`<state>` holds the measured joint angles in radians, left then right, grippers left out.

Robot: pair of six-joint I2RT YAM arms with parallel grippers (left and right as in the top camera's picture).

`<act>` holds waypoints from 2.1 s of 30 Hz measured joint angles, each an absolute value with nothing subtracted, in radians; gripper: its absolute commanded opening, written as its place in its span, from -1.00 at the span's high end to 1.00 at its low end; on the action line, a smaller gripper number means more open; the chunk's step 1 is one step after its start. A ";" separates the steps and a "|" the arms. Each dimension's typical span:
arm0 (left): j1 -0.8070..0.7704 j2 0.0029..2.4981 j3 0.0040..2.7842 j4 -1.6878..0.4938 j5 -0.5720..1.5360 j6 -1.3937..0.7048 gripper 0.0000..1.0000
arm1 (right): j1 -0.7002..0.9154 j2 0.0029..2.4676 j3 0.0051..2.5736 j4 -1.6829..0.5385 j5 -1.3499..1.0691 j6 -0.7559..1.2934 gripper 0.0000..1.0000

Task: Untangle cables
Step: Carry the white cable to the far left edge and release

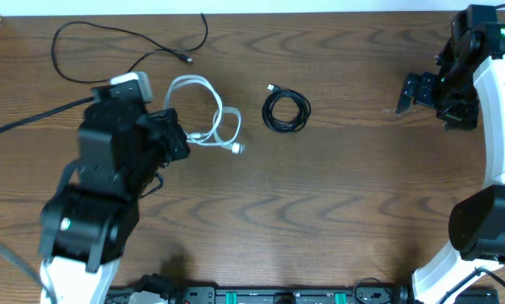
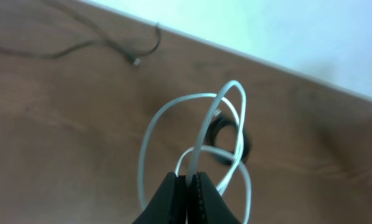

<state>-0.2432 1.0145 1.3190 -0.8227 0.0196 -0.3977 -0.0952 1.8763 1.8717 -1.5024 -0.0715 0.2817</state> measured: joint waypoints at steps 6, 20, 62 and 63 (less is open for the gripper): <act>-0.243 1.227 1.328 -1.021 0.002 -0.351 0.85 | -0.095 1.876 1.872 -1.502 -0.072 0.282 -0.99; -0.243 1.249 1.582 -1.140 -0.006 -0.284 0.85 | -0.095 1.876 1.872 -1.503 -0.071 0.282 -0.98; 0.101 1.697 1.930 -1.120 -0.035 -0.290 0.85 | -0.095 1.876 1.872 -1.502 -0.071 0.282 -0.98; 0.123 1.710 1.930 -1.115 -0.034 -0.306 0.85 | -0.095 1.876 1.872 -1.502 -0.072 0.282 -0.99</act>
<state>0.1230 1.7096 1.9305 -1.1149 -0.0338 -0.3061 -0.0952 1.8763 1.8717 -1.5024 -0.0715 0.2817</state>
